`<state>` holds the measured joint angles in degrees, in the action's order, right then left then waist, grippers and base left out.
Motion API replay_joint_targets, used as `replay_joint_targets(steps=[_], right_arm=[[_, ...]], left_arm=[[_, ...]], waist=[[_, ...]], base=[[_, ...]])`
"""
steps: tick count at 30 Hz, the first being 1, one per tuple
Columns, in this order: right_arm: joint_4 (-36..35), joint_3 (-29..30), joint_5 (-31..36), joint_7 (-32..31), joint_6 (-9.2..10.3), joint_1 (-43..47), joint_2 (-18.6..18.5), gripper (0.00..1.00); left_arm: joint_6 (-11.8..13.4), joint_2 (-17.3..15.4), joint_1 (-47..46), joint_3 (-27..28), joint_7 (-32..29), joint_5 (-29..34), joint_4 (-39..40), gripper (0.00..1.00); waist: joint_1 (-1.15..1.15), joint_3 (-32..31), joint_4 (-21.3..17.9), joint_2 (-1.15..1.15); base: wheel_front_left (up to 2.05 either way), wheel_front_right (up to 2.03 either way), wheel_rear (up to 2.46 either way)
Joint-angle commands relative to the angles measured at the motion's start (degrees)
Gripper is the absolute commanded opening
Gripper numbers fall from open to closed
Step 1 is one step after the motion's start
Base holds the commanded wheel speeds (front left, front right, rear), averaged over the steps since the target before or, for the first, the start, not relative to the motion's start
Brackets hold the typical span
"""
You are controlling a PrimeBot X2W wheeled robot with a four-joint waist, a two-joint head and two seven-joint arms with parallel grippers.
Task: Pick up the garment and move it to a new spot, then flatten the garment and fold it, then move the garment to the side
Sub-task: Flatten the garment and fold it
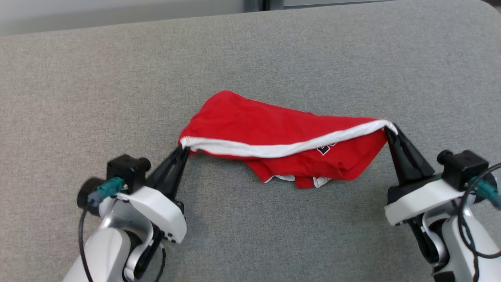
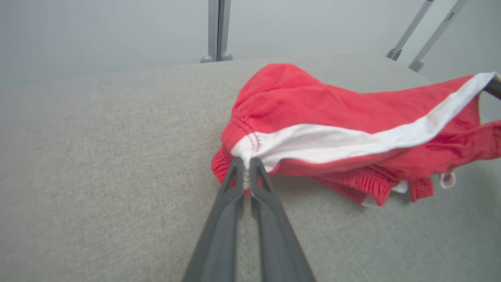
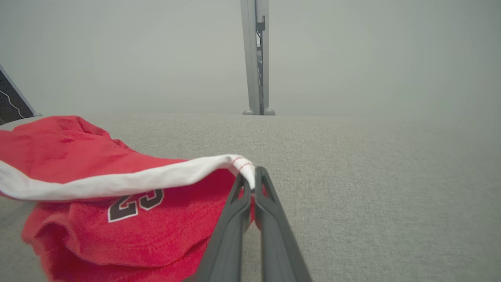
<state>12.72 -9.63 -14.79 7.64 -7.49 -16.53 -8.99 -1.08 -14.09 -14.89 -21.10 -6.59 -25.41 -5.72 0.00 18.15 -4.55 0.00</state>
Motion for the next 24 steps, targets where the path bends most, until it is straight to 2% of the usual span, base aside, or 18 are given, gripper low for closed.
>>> replay_joint_targets(steps=[1, 10, 15, 24], right_arm=[[-1.11, 0.38, -0.42, -0.07, -0.01, -1.15, -0.50, 0.00], [-11.24, 3.47, -1.94, -2.45, -0.01, -5.86, -3.24, 0.00], [-18.99, 5.93, -3.04, -4.86, -0.01, -11.18, -5.58, 0.00], [-24.44, 9.37, -5.63, -8.81, -0.01, -16.24, -6.85, 0.00]], left_arm=[[0.27, -0.80, -2.02, 0.61, 0.67, 0.62, 0.97, 0.00], [1.46, -3.29, -8.93, 2.23, 2.51, 4.53, 9.76, 0.00], [2.05, -3.09, -16.33, 3.23, 3.49, 6.35, 15.13, 0.00], [2.87, -3.04, -26.21, 5.19, 2.18, 7.11, 20.88, 0.00]], waist=[[0.00, -0.15, -0.09, 0.00], [0.00, -2.33, 0.04, 0.00], [0.00, -4.35, 0.71, 0.00], [0.00, -5.93, 1.31, 0.00]], base=[[0.00, 0.00, 0.00], [0.00, 0.00, 0.00], [0.00, 0.00, 0.00], [0.00, 0.00, 0.00]])
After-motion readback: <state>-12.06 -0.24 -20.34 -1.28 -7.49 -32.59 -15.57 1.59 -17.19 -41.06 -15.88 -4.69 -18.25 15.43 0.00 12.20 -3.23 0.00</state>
